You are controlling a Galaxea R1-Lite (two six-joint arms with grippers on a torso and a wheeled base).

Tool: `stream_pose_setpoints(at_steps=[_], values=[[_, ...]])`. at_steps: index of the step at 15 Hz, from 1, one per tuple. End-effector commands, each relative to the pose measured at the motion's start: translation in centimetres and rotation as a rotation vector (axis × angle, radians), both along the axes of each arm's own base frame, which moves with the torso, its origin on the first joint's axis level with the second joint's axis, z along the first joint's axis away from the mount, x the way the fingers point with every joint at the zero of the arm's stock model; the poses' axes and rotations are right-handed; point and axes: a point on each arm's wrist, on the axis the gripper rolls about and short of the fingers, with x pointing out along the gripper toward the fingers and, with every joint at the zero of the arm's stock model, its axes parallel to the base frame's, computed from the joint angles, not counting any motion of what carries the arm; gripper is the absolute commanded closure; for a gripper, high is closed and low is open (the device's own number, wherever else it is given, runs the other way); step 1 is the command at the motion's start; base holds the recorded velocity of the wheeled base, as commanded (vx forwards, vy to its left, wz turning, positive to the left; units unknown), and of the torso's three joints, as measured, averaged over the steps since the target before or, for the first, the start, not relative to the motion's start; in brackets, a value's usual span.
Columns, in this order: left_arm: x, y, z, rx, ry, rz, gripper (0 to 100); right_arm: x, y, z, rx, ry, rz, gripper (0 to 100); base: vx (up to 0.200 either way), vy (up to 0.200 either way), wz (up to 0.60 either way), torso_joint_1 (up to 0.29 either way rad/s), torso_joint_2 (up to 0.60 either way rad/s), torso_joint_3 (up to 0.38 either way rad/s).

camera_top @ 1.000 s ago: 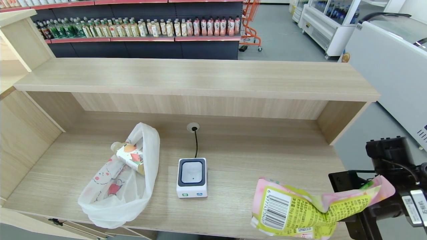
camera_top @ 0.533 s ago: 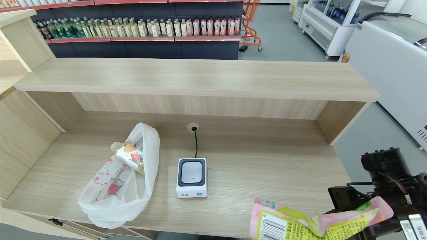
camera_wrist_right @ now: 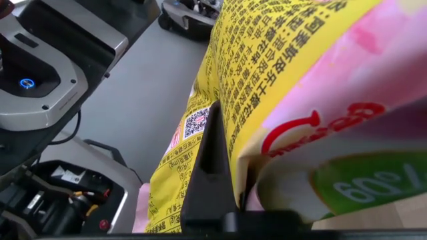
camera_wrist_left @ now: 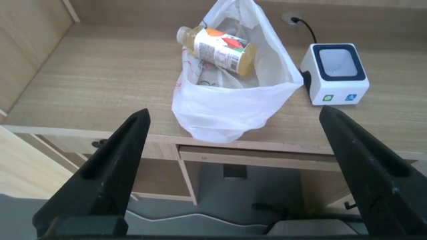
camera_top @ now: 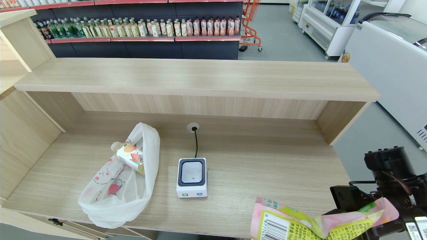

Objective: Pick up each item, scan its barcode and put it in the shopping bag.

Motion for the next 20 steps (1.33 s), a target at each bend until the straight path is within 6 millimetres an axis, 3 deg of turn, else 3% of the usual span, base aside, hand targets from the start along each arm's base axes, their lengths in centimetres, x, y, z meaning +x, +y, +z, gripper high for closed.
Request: stream_pose_setpoints(at_steps=[1, 20], values=[[0.0, 0.0, 0.0, 0.0, -0.001, 0.0, 0, -0.1, 0.0, 0.1, 0.002, -0.007, 0.001, 100, 0.0, 0.0, 0.0, 0.0, 0.0, 0.0], [0.0, 0.0, 0.0, 0.0, -0.001, 0.0, 0, -1.4, -0.8, 0.7, 0.005, -0.028, -0.024, 100, 0.0, 0.0, 0.0, 0.0, 0.0, 0.0]])
